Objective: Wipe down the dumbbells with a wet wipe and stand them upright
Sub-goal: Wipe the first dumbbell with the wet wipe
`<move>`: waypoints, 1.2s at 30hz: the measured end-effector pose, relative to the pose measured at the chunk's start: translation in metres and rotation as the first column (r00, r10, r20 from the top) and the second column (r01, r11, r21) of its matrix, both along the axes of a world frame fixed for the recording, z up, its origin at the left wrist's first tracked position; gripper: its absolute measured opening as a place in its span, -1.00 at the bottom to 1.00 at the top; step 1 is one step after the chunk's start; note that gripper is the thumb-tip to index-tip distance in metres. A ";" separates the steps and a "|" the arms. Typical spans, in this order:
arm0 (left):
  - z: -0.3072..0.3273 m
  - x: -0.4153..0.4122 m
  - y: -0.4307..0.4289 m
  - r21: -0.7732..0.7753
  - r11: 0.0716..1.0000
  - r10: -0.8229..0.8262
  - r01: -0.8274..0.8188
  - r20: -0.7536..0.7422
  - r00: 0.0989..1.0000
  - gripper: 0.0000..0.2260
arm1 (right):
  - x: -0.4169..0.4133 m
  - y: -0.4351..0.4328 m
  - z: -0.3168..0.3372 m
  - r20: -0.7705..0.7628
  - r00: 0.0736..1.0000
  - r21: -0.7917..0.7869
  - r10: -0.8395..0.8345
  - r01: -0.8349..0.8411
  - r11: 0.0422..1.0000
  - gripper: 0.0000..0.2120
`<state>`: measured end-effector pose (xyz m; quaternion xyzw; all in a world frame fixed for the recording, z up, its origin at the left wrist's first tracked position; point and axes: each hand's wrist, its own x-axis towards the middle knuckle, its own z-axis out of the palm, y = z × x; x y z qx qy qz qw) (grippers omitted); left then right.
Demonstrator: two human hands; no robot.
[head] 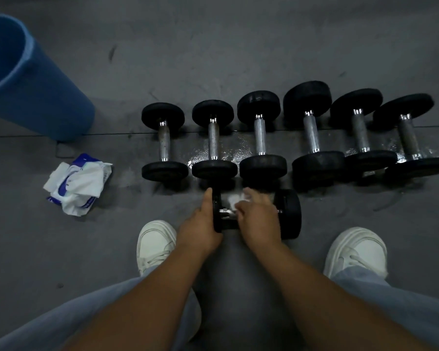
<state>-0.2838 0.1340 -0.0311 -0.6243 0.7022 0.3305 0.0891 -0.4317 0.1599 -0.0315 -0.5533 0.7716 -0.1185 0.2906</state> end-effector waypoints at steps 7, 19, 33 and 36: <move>-0.003 -0.001 -0.001 0.016 1.000 0.023 -0.023 -0.016 1.000 -0.05 | 0.010 -0.003 0.004 0.114 0.985 0.060 0.132 -0.140 0.988 -0.77; 0.007 -0.007 -0.034 0.157 0.988 0.001 -0.003 0.018 1.000 -0.04 | -0.006 0.012 0.012 0.065 0.991 -0.020 0.114 -0.113 0.993 -0.75; 0.010 -0.011 0.005 0.086 0.989 0.126 -0.121 -0.052 0.991 0.01 | -0.001 0.023 0.004 0.121 0.973 0.022 0.194 -0.198 0.980 -0.73; 0.014 -0.013 -0.002 0.038 0.992 0.119 -0.119 0.017 0.993 -0.07 | -0.014 0.012 0.004 0.008 1.000 0.038 0.021 -0.021 0.999 -0.76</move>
